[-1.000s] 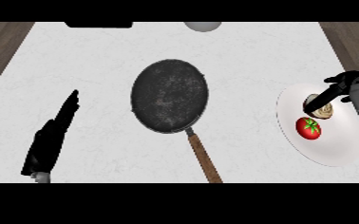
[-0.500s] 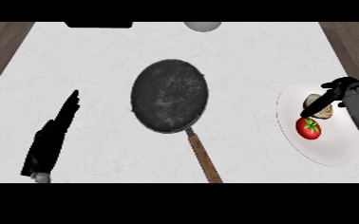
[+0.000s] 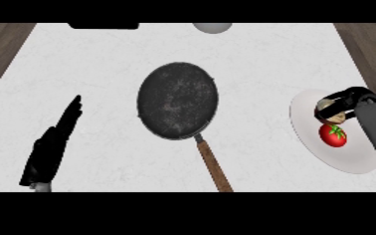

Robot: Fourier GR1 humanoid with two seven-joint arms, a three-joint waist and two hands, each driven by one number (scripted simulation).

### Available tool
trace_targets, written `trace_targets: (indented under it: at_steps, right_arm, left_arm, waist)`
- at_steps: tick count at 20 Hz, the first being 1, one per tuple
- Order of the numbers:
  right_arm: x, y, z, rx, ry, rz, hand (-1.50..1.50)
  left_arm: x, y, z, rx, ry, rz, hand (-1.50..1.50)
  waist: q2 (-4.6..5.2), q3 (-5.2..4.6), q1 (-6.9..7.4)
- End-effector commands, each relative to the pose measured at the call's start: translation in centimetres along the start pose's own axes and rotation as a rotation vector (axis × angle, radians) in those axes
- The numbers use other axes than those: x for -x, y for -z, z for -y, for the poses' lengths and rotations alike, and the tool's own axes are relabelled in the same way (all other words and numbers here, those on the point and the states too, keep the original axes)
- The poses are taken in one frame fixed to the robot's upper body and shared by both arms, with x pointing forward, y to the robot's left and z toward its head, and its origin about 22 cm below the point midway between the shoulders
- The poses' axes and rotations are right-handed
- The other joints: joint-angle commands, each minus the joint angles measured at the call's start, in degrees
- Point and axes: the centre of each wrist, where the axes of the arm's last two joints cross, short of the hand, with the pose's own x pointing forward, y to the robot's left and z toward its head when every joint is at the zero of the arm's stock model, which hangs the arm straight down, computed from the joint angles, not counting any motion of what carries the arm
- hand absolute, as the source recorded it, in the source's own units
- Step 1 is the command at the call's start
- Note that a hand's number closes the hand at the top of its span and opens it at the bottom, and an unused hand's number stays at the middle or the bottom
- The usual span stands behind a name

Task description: Pick the cupcake from the plate and place it in the pan

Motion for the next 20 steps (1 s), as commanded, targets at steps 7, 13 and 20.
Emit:
trace_targets:
  at_steps: [7,13,20]
  right_arm:
    - [0.4,1.1,-1.6,-0.045,0.119,0.063,1.50]
    - [-9.6,-6.4,-5.9,-0.040,-0.674,0.592,1.50]
    - [-9.6,-8.2,-3.1,0.246,-0.825,1.009,1.50]
  left_arm:
    - [-1.3,0.6,2.3,-0.016,0.002,0.007,0.00]
    - [-0.5,0.9,2.1,0.066,0.012,0.039,0.00]
    - [0.0,0.9,0.0,0.029,0.003,0.009,0.00]
  waist:
    - [0.19,0.22,0.09]
    - [0.95,0.22,5.62]
    - [0.71,0.33,2.03]
